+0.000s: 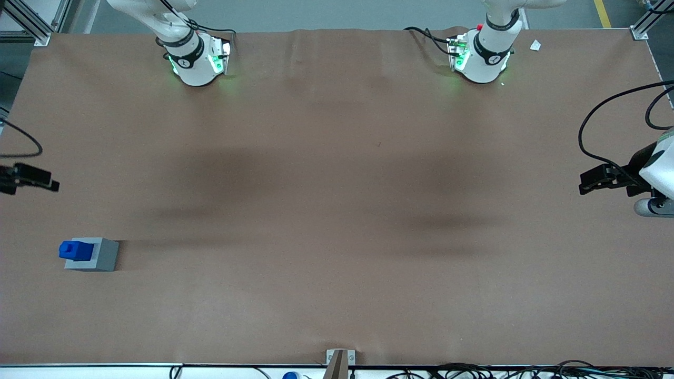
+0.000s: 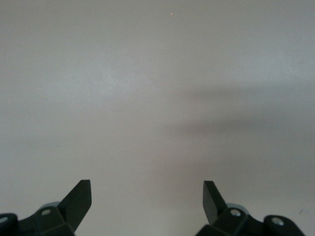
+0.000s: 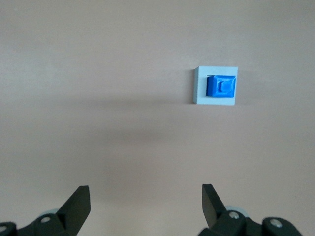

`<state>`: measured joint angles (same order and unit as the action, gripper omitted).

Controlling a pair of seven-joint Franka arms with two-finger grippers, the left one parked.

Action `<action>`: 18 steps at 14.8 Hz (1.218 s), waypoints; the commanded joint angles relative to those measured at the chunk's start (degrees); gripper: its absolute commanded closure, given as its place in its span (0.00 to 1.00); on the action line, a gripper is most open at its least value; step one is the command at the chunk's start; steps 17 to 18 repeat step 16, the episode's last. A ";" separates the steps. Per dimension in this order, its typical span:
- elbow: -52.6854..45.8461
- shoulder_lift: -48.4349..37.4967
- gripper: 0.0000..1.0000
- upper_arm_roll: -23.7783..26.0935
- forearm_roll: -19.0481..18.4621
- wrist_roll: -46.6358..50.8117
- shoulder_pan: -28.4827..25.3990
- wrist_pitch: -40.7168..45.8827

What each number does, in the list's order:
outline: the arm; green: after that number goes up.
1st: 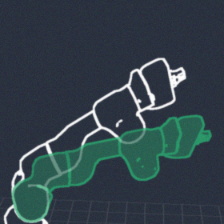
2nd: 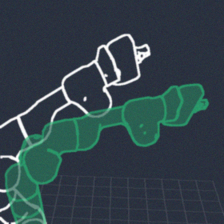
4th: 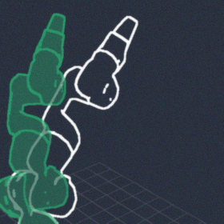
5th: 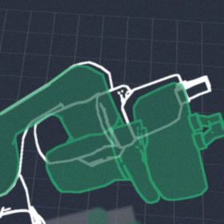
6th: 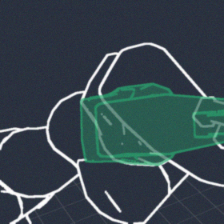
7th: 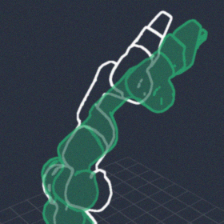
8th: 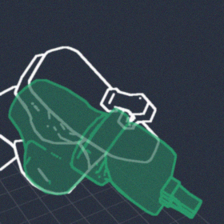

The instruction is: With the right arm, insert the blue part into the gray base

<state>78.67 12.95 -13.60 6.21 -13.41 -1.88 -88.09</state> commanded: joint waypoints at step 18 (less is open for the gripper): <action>12.04 -16.73 0.00 7.36 -4.37 10.07 -1.46 3.18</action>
